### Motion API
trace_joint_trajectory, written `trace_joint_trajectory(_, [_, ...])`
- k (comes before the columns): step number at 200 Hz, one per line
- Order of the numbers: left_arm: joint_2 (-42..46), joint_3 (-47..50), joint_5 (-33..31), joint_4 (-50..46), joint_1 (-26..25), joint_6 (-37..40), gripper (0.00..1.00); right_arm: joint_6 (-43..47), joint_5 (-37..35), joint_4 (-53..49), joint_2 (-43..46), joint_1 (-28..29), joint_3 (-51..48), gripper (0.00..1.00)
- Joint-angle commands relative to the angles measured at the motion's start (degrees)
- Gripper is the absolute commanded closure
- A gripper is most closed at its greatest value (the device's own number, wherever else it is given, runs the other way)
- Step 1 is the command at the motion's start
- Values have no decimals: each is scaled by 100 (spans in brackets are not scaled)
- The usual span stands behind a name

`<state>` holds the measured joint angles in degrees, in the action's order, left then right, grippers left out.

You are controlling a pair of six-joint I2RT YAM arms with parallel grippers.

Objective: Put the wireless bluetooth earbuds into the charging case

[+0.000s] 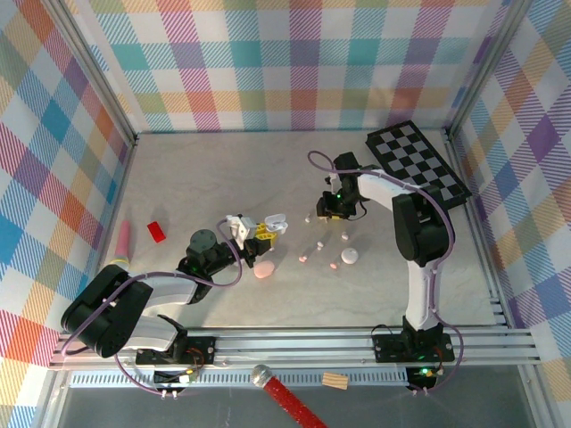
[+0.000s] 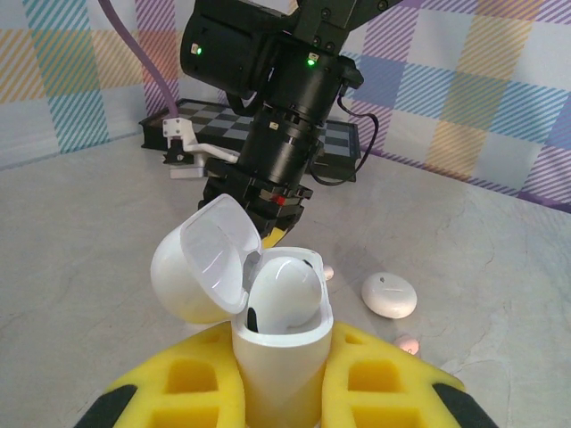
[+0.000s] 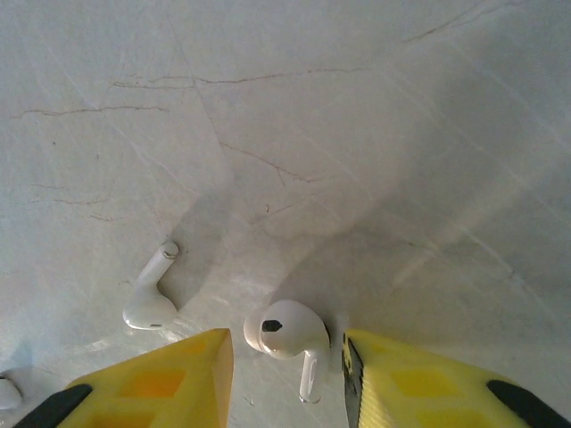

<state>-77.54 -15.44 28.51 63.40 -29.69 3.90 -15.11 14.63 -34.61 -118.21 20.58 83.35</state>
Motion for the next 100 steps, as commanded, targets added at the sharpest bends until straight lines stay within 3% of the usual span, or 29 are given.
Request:
trace_joint_trajectory(1, [-51, 15, 146, 336, 51, 76, 100, 140, 145, -160, -95, -46, 81, 65])
trace_joint_trajectory(100, [-60, -38, 220, 301, 54, 24, 100, -71, 49, -221, -360, -80, 258, 72])
